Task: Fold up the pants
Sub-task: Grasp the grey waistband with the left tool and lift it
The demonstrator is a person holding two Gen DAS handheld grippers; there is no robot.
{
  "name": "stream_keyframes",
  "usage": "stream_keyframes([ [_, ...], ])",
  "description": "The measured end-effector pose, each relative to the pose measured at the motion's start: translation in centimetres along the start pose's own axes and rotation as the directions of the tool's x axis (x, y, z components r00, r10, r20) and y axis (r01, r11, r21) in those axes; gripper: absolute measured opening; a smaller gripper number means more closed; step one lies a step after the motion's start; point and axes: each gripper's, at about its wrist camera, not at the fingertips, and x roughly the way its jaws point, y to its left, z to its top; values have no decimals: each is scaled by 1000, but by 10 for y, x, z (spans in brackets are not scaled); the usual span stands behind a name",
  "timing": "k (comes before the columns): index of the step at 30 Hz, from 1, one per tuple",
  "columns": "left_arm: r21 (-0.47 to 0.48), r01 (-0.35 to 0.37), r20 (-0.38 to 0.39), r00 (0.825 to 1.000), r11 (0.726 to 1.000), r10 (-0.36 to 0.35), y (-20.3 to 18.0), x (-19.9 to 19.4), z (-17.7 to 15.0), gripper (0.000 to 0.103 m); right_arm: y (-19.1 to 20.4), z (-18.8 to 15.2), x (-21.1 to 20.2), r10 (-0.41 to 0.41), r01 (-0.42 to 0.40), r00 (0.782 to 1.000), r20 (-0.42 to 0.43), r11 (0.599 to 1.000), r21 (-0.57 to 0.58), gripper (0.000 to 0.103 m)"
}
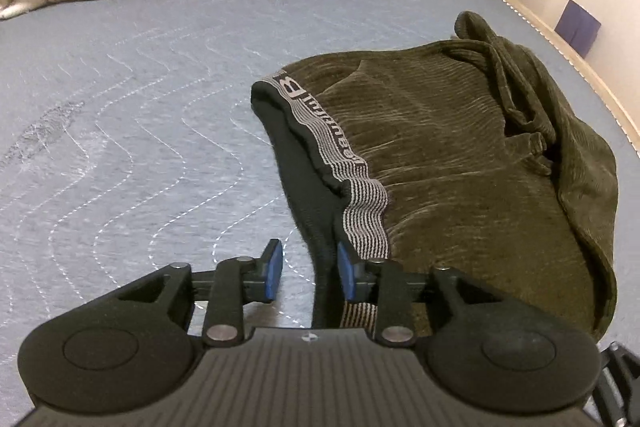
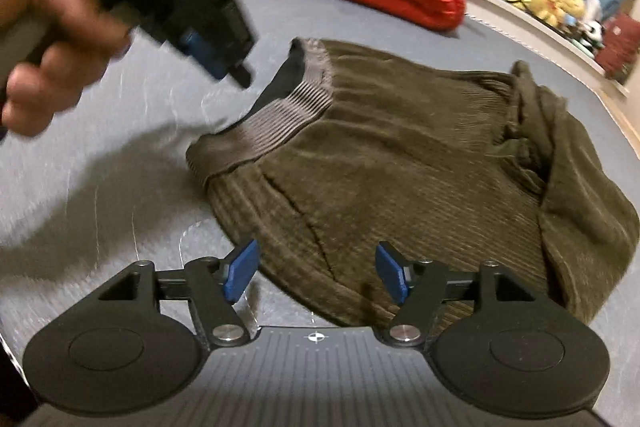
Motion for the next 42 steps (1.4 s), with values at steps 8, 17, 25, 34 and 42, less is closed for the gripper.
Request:
stream_keyframes([
  [8,-96,156,-62,985,983,-162,6,33,9,77,5,-4,19,-19,17,999,-42,998,-60,61],
  [17,-170,239,-93,962,956,-257,18,72,14,85,5,0,7,64,-61,998,22,993,-105,11],
  [25,-41,250,-17,968,967,-251,-5,86,17,83,-5,-7,-27,106,-92,987,125,989,-113,9],
  [34,68,194,46,979,979,-197,-8,69,15,24,11,-15,-30,85,-62,991,105,977,-206,7],
  [42,45,185,144,971,982,-190,25,6,17,18,40,2,-30,119,-84,985,128,966,-246,6],
])
